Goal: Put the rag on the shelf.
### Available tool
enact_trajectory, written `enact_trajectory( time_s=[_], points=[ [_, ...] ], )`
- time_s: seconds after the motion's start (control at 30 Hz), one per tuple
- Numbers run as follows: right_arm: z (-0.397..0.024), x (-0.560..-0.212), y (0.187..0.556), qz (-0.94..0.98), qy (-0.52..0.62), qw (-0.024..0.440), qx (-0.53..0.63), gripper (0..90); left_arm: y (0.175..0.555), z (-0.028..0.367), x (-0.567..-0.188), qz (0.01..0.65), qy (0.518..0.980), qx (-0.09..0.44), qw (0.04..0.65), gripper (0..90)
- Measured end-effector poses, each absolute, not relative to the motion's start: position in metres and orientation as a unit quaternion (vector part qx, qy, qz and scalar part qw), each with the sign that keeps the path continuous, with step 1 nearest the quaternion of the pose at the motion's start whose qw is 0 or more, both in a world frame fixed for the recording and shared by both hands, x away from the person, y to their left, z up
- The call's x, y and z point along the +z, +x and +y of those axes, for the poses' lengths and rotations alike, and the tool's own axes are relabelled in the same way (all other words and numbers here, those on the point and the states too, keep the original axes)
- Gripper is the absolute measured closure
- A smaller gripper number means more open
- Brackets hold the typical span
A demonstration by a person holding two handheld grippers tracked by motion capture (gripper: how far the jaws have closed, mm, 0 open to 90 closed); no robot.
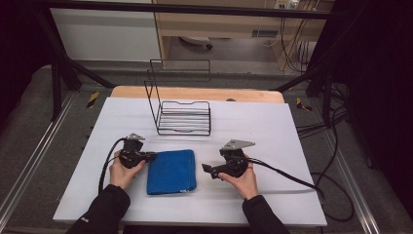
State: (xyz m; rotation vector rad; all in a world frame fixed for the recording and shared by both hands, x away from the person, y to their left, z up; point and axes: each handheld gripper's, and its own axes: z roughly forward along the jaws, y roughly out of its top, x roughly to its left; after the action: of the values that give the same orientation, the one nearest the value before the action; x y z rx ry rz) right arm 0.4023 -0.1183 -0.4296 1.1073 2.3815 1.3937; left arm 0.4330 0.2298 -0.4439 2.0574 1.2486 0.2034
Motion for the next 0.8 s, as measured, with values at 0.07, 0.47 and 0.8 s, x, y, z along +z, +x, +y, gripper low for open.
enact_trajectory(
  time_s=[0.07, 0.47, 0.8],
  points=[
    [-0.11, -0.43, 0.406, 0.801, 0.373, 0.088, 0.459, 6.8, 0.433, 0.23, -0.444, 0.483, 0.796, 0.081, 0.355, 84.4],
    [-0.052, -0.437, 0.448, 0.81, 0.401, 0.089, 0.419, 26.1, 0.432, 0.229, -0.446, 0.472, 0.802, 0.091, 0.354, 83.0],
    [-0.04, -0.452, 0.459, 0.82, 0.404, 0.092, 0.395, 47.0, 0.431, 0.228, -0.446, 0.466, 0.804, 0.097, 0.355, 82.4]
  ],
)
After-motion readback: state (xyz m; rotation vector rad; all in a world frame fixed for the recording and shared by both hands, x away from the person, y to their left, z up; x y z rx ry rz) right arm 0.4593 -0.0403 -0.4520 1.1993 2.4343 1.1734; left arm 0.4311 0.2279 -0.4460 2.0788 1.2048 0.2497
